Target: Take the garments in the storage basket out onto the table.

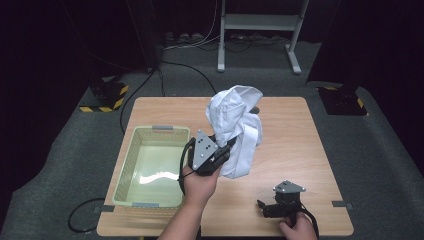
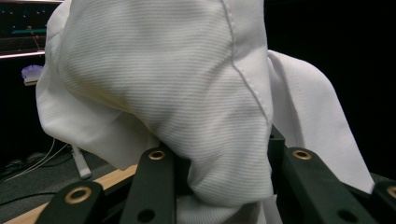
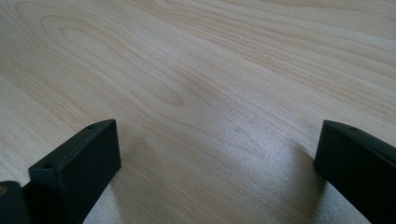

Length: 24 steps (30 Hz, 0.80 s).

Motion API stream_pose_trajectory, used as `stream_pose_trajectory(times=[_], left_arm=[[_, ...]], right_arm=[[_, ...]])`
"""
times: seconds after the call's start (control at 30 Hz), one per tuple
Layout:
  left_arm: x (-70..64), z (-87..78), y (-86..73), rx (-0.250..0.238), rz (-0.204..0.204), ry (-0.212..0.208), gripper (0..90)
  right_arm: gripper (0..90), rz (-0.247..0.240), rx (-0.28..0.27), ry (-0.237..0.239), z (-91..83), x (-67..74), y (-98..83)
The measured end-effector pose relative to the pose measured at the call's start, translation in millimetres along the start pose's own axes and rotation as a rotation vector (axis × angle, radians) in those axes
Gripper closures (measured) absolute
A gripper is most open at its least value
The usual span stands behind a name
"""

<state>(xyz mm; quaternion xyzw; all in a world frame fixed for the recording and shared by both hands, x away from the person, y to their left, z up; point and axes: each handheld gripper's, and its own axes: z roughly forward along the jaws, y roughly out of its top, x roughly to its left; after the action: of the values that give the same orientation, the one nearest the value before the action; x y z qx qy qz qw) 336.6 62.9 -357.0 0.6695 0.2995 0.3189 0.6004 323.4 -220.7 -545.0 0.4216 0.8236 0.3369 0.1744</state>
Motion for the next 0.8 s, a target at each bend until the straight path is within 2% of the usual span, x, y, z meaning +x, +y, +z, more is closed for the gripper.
stream_pose_trajectory(times=[0.57,0.8], left_arm=[[-1.6,10.7,-9.6,0.014,-0.026,0.007,67.7],[-2.2,18.6,-18.9,0.036,-0.045,0.013,67.6]], right_arm=[[0.2,0.001,-0.001,0.000,0.1,0.1,0.0],[0.2,0.000,0.000,0.001,0.0,-0.2,0.0]])
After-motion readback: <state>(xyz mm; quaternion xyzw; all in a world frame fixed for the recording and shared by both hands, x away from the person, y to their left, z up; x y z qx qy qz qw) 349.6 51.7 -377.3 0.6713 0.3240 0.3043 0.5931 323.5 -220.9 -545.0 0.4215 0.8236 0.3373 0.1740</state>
